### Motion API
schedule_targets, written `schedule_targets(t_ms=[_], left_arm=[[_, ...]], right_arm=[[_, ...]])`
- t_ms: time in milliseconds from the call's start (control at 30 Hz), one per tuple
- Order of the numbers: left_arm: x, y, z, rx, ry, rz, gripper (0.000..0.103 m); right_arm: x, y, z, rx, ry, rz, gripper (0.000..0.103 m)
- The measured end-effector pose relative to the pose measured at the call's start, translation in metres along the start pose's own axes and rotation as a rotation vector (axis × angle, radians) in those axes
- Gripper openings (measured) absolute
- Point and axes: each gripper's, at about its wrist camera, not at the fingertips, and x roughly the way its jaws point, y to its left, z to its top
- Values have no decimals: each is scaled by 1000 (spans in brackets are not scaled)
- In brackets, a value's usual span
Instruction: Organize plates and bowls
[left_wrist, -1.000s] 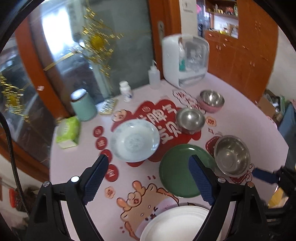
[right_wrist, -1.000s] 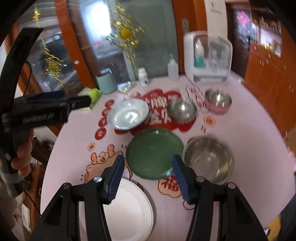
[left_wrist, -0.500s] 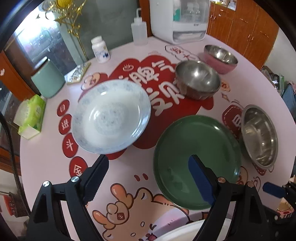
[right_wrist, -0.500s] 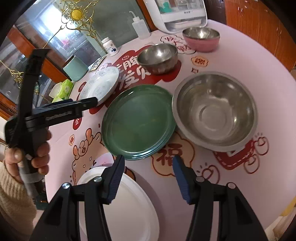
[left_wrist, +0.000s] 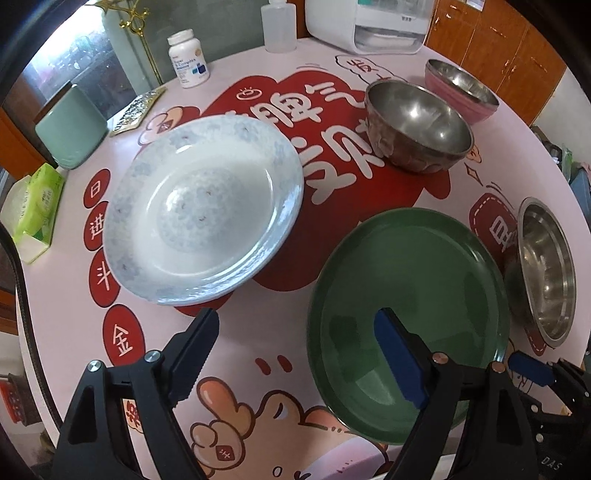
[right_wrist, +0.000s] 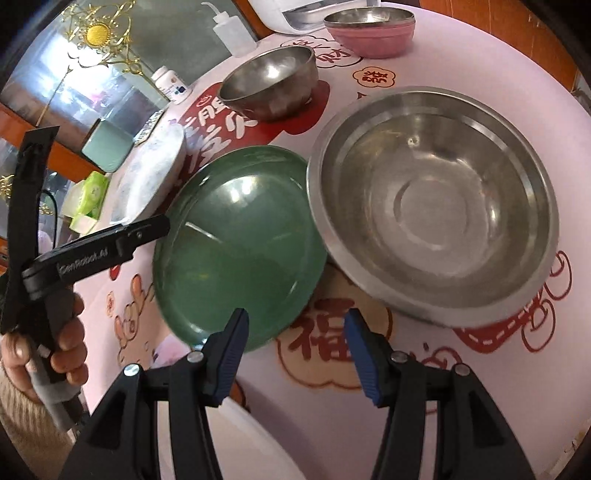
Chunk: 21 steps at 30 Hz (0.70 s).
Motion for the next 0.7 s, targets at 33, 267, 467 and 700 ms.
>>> schedule_targets(t_ms=[33, 267, 467, 700], left_arm=[[2, -1, 0, 1, 6, -4, 82], [13, 2, 0, -20, 42, -34, 67], [24, 7, 0, -49, 96, -77, 44], [27, 6, 0, -49, 101, -130, 23]], right_arm=[[1, 1, 1, 0, 0, -6, 54], [10, 4, 8, -20, -4, -30, 54], [14, 6, 14, -22, -6, -29, 36], [15, 6, 15, -28, -15, -65, 19]])
